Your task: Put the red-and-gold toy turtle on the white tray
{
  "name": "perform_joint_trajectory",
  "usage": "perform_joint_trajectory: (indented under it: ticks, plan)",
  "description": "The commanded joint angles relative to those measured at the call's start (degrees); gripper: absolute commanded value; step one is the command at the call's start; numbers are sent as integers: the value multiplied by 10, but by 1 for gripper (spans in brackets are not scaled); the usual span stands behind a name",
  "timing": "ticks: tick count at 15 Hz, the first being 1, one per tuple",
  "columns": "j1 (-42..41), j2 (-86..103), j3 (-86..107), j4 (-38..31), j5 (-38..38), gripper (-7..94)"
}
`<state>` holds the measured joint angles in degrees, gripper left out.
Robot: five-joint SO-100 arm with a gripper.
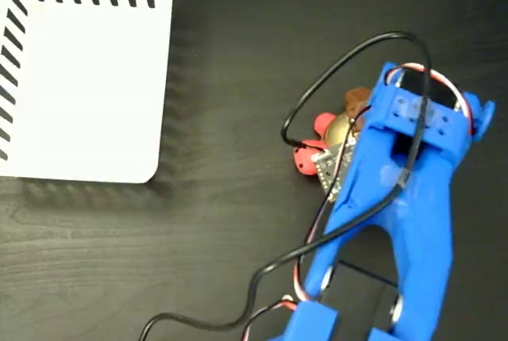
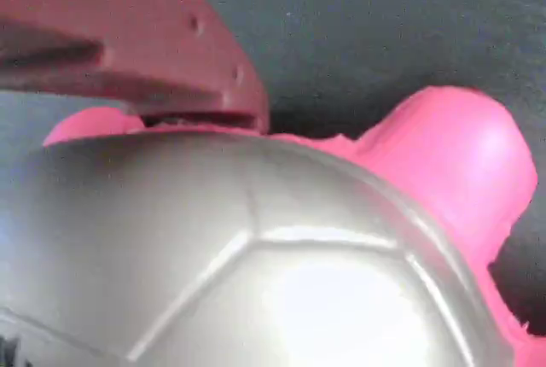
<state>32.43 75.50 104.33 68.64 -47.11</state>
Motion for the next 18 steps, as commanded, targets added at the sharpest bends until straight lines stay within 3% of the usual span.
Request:
perform_joint_trajectory:
  ticks: [1,5,6,9,13,18]
  plan:
    - [4,41,4,3,0,38]
    - [2,47,-10,23,11,13]
    - [2,49,-22,39,16,1]
    - [4,65,-78,86,37,0]
    - [-15,105,-321,279,73,0]
    - [-87,147,-370,301,123,0]
